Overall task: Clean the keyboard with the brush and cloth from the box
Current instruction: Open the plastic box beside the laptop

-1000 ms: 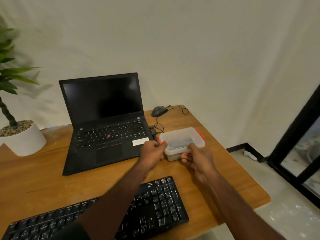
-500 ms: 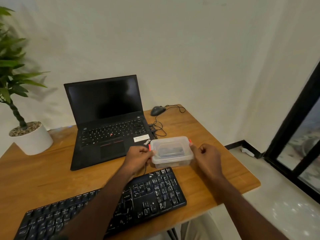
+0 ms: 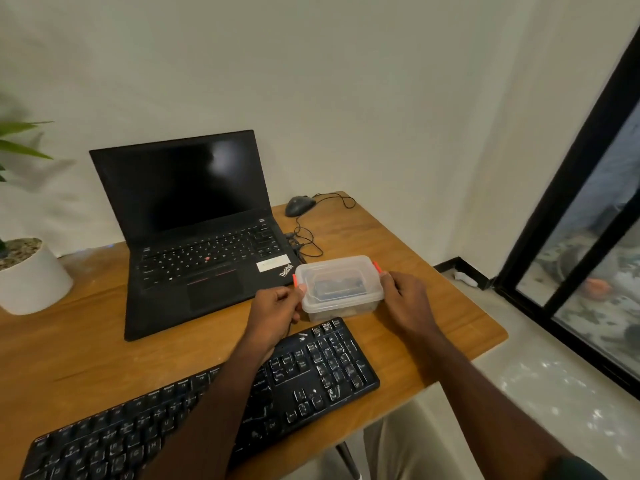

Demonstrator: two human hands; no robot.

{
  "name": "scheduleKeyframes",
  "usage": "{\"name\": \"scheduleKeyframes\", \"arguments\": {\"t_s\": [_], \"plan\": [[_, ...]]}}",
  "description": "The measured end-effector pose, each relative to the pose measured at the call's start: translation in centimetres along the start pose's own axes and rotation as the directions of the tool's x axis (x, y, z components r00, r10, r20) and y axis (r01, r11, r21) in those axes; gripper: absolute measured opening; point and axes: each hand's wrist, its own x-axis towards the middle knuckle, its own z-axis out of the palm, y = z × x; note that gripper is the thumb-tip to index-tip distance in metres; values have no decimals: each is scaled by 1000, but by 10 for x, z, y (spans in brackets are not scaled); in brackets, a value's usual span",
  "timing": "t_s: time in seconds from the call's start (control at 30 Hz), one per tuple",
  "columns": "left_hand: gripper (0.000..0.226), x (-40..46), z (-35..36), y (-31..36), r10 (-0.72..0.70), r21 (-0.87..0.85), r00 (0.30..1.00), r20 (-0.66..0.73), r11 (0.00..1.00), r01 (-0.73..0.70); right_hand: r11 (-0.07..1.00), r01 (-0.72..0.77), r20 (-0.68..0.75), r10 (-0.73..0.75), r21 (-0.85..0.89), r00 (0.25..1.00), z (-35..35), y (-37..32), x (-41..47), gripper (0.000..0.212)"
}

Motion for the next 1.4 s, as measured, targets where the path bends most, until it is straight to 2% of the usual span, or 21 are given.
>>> {"name": "scheduleKeyframes", "arguments": {"t_s": [0.27, 0.43, 0.57, 0.67, 0.77, 0.83, 0.9, 0.93, 1.03, 1.17, 1.4], "plan": [[30, 5, 2, -6, -4, 18, 1000, -24, 1000, 4, 1000, -17, -83, 14, -27, 996, 5, 4, 4, 43], [32, 5, 3, -4, -38, -8, 998, -44, 999, 38, 999, -42, -172, 40, -10, 984, 6, 4, 7, 26], [32, 6, 4, -5, -70, -18, 995, -65, 997, 69, 999, 37, -72, -37, -3, 997, 5, 10, 8, 38], [32, 6, 2, -4, -102, -17, 992, -75, 995, 101, 998, 57, -32, -57, 23, 998, 4, 10, 8, 39], [25, 5, 3, -5, -77, 50, 991, -112, 995, 83, 995, 68, -39, -65, 79, 997, 2, 8, 7, 40], [18, 3, 3, -5, -57, 60, 992, -117, 996, 65, 987, 120, 11, -121, 107, 993, 1, 9, 5, 46], [50, 3, 1, -4, -51, 68, 995, -83, 996, 56, 977, 203, 126, -209, 62, 970, 0, 14, 4, 63], [59, 3, 0, -4, -48, 75, 998, -46, 996, 51, 968, 249, 182, -249, 22, 951, 0, 16, 4, 71], [68, 2, -4, -4, -51, 36, 994, 101, 998, 48, 937, 340, 253, -311, -77, 916, 1, 18, 6, 79], [80, 6, -9, -10, -55, 10, 982, 183, 998, 54, 936, 347, 237, -325, -59, 916, 5, 19, 7, 67], [78, 8, -6, -17, 21, -12, 990, 143, 1000, -20, 958, 278, 160, -287, 75, 945, 5, 16, 6, 47]]}}
